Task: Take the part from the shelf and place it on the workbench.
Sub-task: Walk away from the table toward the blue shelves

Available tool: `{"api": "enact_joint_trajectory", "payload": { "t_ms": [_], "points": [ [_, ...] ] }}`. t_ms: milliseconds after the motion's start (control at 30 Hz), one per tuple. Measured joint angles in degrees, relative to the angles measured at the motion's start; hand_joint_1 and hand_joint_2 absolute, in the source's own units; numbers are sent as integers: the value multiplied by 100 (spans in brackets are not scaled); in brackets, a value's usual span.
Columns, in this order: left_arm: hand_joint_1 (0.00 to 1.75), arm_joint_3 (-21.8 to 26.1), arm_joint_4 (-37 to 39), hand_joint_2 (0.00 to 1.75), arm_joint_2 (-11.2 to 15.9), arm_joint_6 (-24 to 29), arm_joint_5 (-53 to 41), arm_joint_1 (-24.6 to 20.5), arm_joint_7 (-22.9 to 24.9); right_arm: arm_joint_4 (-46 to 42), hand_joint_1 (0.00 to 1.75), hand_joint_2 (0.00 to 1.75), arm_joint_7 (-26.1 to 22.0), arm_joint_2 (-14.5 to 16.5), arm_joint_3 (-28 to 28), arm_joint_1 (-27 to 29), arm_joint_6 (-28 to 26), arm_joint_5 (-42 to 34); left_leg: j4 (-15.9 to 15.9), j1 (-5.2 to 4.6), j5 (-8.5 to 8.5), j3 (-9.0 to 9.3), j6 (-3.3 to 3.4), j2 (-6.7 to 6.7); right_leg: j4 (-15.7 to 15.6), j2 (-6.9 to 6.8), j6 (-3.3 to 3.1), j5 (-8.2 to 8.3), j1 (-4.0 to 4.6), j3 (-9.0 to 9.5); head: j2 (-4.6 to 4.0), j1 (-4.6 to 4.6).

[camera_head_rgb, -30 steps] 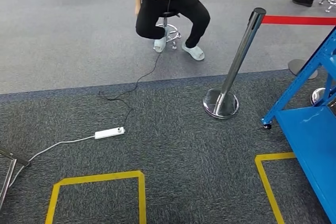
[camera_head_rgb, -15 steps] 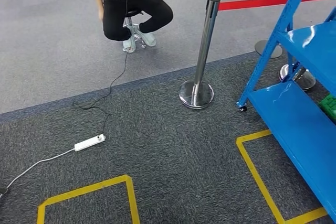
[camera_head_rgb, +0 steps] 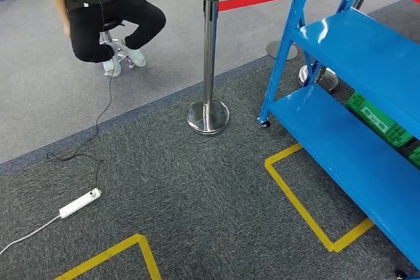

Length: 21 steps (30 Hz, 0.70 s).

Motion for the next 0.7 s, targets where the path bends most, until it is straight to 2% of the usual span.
{"api": "enact_joint_trajectory", "payload": {
  "t_ms": [33, 100, 133, 167, 200, 233, 267, 333, 367, 400, 467, 500, 533, 600, 667, 700],
  "points": [
    [0, 1, 1, 0, 4, -3, 3, 6, -11, 1, 0, 0, 0, 1, -37, 9, -4, -30, -15, -8, 12, 6, 46, 86, 138, -179, 17, -93, 8, -76, 0, 24],
    [0, 2, 2, 0, 16, -12, 7, 32, -25, 1, 0, 0, -7, 3, -87, -10, -8, -56, -30, -43, 14, 14, 108, 273, 767, -616, 29, -461, 31, -360, -1, 61],
    [0, 2, 2, 0, 24, -15, 7, 50, -26, 1, 0, 0, -11, 4, -99, -26, -8, -56, -29, -63, 8, 16, 124, 375, 1159, -721, 35, -654, 31, -541, 0, 67],
    [0, 2, 2, 0, 28, -18, 7, 61, -26, 1, 0, 0, -15, 4, -112, -35, -8, -56, -28, -79, 3, 19, 130, 473, 1457, -763, 39, -770, 30, -672, -1, 64],
    [0, 2, 2, 0, 30, -21, 6, 66, -26, 1, 0, 0, -18, 4, -128, -34, -9, -57, -27, -87, -4, 23, 134, 562, 1572, -780, 40, -780, 31, -708, 0, 65],
    [0, 2, 2, 0, 31, -23, 6, 66, -27, 1, 0, 0, -21, 4, -144, -24, -13, -56, -27, -91, -12, 33, 131, 644, 1462, -796, 38, -685, 31, -627, 1, 66],
    [0, 3, 2, 0, 31, -25, 8, 63, -30, 1, 0, 0, -26, 4, -159, -15, -23, -55, -26, -92, -24, 49, 121, 717, 1142, -845, 34, -514, 32, -435, 1, 67],
    [0, 5, 2, 0, 38, -25, 31, 64, -40, 1, 0, 0, -38, 4, -180, -21, -45, -49, -17, -111, -64, 93, 72, 850, 381, -1089, 4, -235, 48, 5, 1, 66],
    [0, 8, 2, 0, 43, -26, 48, 66, -45, 1, 0, 0, -42, 4, -186, -34, -54, -41, -12, -125, -81, 115, 41, 907, 150, -1172, -25, -172, 60, 135, 1, 59],
    [0, 10, 2, 0, 49, -26, 64, 65, -53, 1, 0, 0, -38, 4, -190, -45, -56, -31, -11, -138, -91, 131, 11, 961, 58, -1205, -59, -159, 76, 180, 1, 51],
    [0, 15, 2, 0, 55, -27, 86, 49, -67, 1, 0, 0, -13, 4, -193, -41, -62, -6, -27, -134, -96, 157, -50, 1049, 43, -1072, -138, -135, 90, 165, 1, 42],
    [0, 17, 2, 0, 56, -28, 90, 38, -76, 1, 0, 0, 1, 4, -194, -33, -66, 2, -12, -121, -124, 158, -85, 996, 23, -1012, -174, -119, 83, 165, 0, 38],
    [0, 22, 2, 0, 55, -33, 96, 33, -83, 1, 0, 0, 10, 3, -195, -29, -72, 5, 79, -110, -204, 123, -116, 882, 4, -953, -209, -102, 70, 168, 0, 30],
    [0, 39, 2, 0, 51, -42, 105, 45, -97, 1, 0, 0, 7, 3, -201, -43, -88, -10, 621, -94, -525, -128, -155, 580, -20, -828, -261, -71, 48, 163, -1, 9],
    [0, 59, 2, 0, 51, -46, 110, 73, -103, 1, 0, 0, -12, 3, -218, -57, -98, -36, 1367, -91, -824, -514, -164, 465, -19, -674, -283, -57, 49, 144, -1, 5],
    [0, 66, 2, 0, 54, -47, 110, 86, -103, 1, 0, 0, -22, 4, -230, -52, -98, -50, 1559, -90, -834, -630, -163, 451, -19, -589, -282, -52, 49, 140, -1, 5]
  ]
}}
